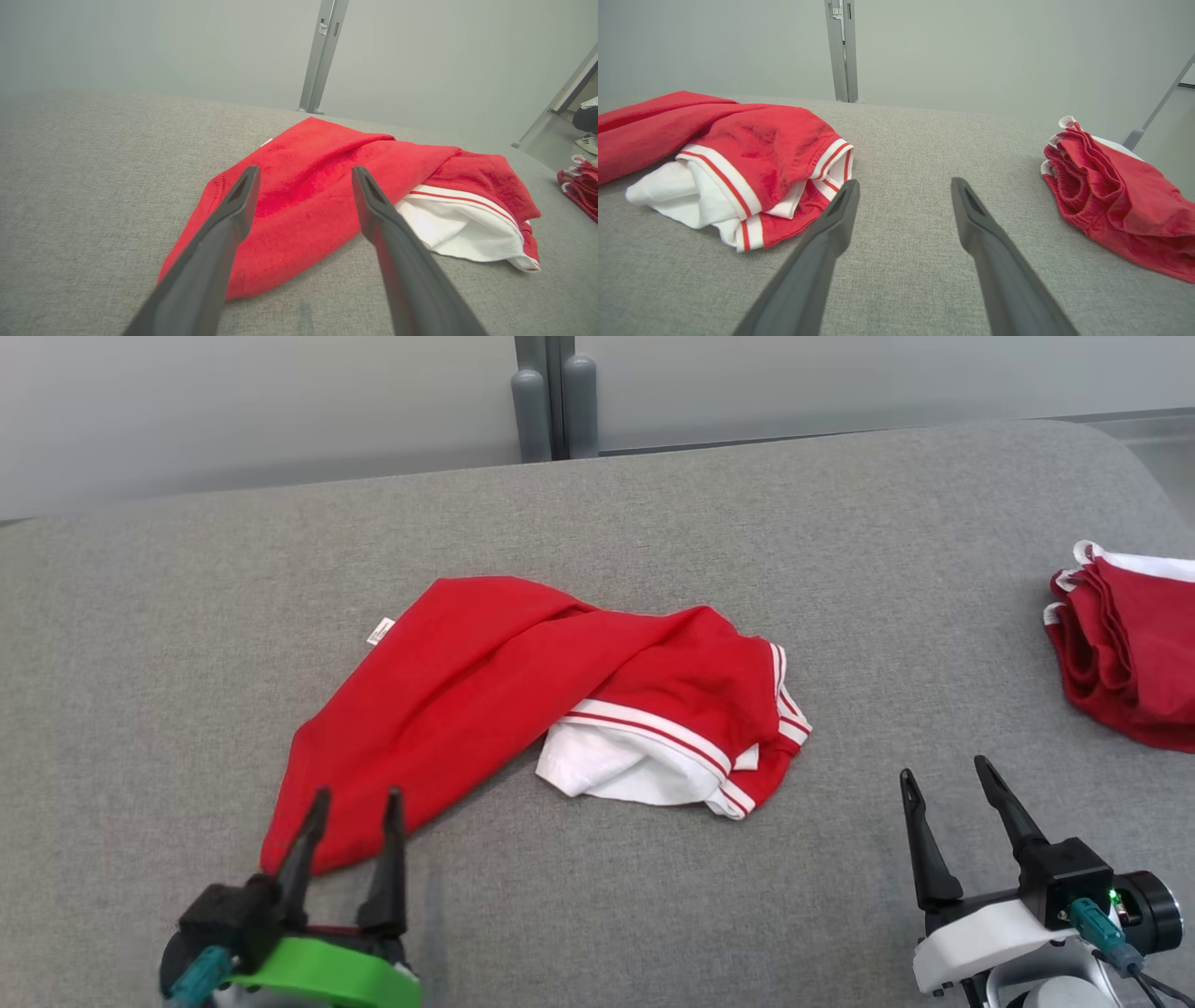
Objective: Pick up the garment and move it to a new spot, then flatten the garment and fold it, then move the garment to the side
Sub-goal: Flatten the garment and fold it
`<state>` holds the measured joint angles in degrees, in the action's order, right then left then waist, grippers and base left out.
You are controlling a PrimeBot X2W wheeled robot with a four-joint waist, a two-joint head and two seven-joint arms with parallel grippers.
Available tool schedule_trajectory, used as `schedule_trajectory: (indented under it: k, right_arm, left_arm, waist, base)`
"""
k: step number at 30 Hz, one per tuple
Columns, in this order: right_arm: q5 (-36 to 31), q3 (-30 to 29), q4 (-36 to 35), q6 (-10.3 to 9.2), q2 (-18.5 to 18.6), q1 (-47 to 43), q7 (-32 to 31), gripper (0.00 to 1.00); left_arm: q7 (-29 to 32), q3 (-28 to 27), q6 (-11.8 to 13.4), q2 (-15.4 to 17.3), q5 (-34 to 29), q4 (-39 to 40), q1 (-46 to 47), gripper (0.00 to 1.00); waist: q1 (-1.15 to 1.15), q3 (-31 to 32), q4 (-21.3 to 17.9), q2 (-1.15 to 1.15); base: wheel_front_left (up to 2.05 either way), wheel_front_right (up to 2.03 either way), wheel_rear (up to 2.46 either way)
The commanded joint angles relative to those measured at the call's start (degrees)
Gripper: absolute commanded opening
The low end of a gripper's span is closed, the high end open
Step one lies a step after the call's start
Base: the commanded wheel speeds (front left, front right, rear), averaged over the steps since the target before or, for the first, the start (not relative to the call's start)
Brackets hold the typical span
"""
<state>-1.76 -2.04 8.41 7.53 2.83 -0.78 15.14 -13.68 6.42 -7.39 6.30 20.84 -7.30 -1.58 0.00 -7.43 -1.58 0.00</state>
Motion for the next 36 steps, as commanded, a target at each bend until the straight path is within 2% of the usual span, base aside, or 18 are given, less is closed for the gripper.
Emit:
schedule_trajectory:
  k: [1,7,11,17,26,27,28,29,32,36]
  right_arm:
    - [-0.4,0.1,-0.2,-0.09,0.1,0.3,0.0,1.00]
    - [-0.1,0.0,-0.6,-0.09,0.1,0.8,0.0,1.00]
    - [0.4,0.3,-0.8,-0.09,0.1,1.5,0.0,1.00]
    - [1.1,0.6,-0.9,-0.09,0.1,2.5,0.0,1.00]
    - [2.0,0.1,-1.0,-0.09,0.1,3.0,0.0,1.00]
    - [2.1,0.2,-1.0,-0.09,0.1,3.0,0.0,1.00]
    - [2.3,0.2,-1.0,-0.09,0.1,3.0,0.0,1.00]
    - [2.4,0.3,-0.9,-0.09,0.1,3.0,0.0,1.00]
    - [2.8,0.5,-0.8,-0.09,0.1,3.0,0.0,1.00]
    - [3.3,0.4,-0.8,-0.09,0.1,2.7,0.0,1.00]
  left_arm:
    - [1.2,2.9,-0.2,0.7,0.3,0.5,1.9,1.00]
    - [8.8,12.8,-0.2,0.9,1.7,-1.6,7.0,1.00]
    - [13.3,16.5,-0.2,0.0,1.7,-6.3,11.3,1.00]
    - [16.0,18.8,-0.1,-0.8,2.1,-15.9,16.5,1.00]
    - [13.9,18.5,1.2,-0.2,0.6,-25.9,21.4,1.00]
    - [14.3,18.5,1.2,-0.2,0.8,-26.9,21.7,0.82]
    - [14.8,18.8,1.1,-0.2,0.9,-27.8,22.0,0.32]
    - [15.4,19.3,0.9,-0.2,1.0,-28.4,22.2,0.00]
    - [17.7,20.9,0.2,-1.4,3.5,-27.7,22.4,0.00]
    - [22.6,23.5,-0.1,-2.3,9.0,-20.3,22.9,0.00]
  waist:
    - [0.00,-0.1,-0.7,0.00]
    - [0.00,-1.3,-2.4,0.00]
    - [0.00,-2.4,-4.0,0.00]
    - [0.00,-4.0,-7.1,0.00]
    - [0.00,-5.0,-10.0,0.00]
    - [0.00,-5.1,-10.2,0.00]
    - [0.00,-5.1,-10.4,0.00]
    - [0.00,-5.1,-10.6,0.00]
    - [0.00,-5.2,-11.1,0.00]
    - [0.00,-5.2,-11.1,0.00]
  base:
    - [0.00,0.00,0.00]
    - [0.00,0.00,0.00]
    - [0.00,0.00,0.00]
    - [0.00,0.00,0.00]
    - [0.00,0.00,0.00]
    - [0.00,0.00,0.00]
    - [0.00,0.00,0.00]
    - [0.00,0.00,0.00]
    - [0.00,0.00,0.00]
    - [0.00,0.00,0.00]
